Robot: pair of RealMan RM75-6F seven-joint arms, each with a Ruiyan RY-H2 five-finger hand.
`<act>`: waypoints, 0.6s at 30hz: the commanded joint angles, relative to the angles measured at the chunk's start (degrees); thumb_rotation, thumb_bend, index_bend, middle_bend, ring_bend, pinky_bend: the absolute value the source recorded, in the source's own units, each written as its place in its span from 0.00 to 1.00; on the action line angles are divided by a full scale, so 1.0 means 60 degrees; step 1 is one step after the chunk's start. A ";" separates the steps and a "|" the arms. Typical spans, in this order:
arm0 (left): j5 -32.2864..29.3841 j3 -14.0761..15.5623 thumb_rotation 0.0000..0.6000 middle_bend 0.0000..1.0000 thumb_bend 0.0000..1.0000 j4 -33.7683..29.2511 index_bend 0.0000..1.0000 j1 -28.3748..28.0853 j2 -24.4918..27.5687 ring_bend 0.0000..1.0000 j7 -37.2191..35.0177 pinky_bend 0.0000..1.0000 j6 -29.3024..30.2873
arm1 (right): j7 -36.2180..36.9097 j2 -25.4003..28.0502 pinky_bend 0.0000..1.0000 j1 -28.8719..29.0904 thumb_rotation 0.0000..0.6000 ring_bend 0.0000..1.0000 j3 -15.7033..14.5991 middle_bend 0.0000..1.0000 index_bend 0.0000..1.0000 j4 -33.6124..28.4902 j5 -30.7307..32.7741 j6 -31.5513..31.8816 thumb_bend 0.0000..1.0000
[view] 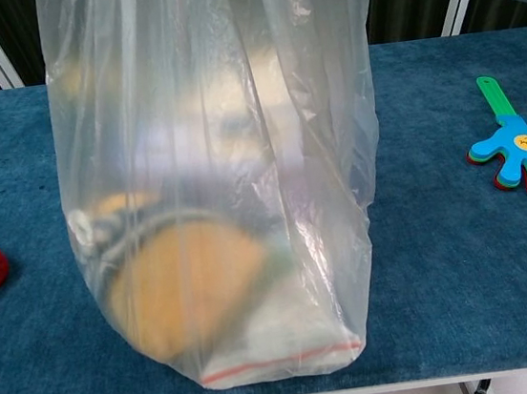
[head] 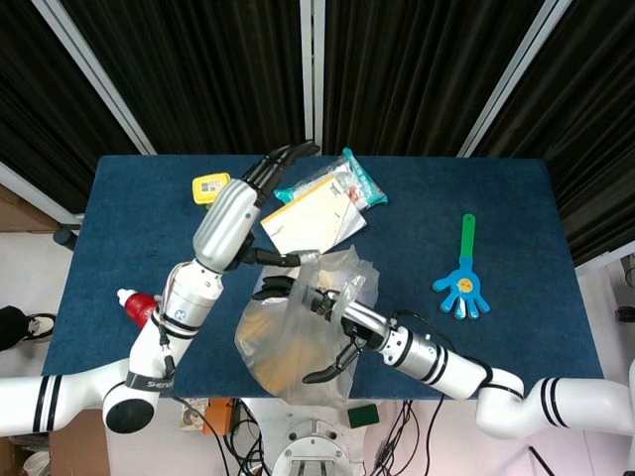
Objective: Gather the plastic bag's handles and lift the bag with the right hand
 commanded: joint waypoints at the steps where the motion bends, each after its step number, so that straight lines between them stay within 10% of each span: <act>1: 0.0011 0.0041 1.00 0.12 0.02 0.0019 0.05 -0.0054 -0.0048 0.07 0.0069 0.19 -0.0011 | -0.0014 0.0020 0.05 0.0027 1.00 0.00 0.0027 0.10 0.04 -0.0042 0.0027 -0.0028 0.09; 18: -0.0254 0.0026 1.00 0.12 0.02 -0.0236 0.05 -0.0325 -0.0149 0.07 0.0457 0.19 0.0036 | -0.0065 0.0218 0.06 0.0018 1.00 0.00 0.0238 0.10 0.04 -0.0080 0.0193 0.0091 0.09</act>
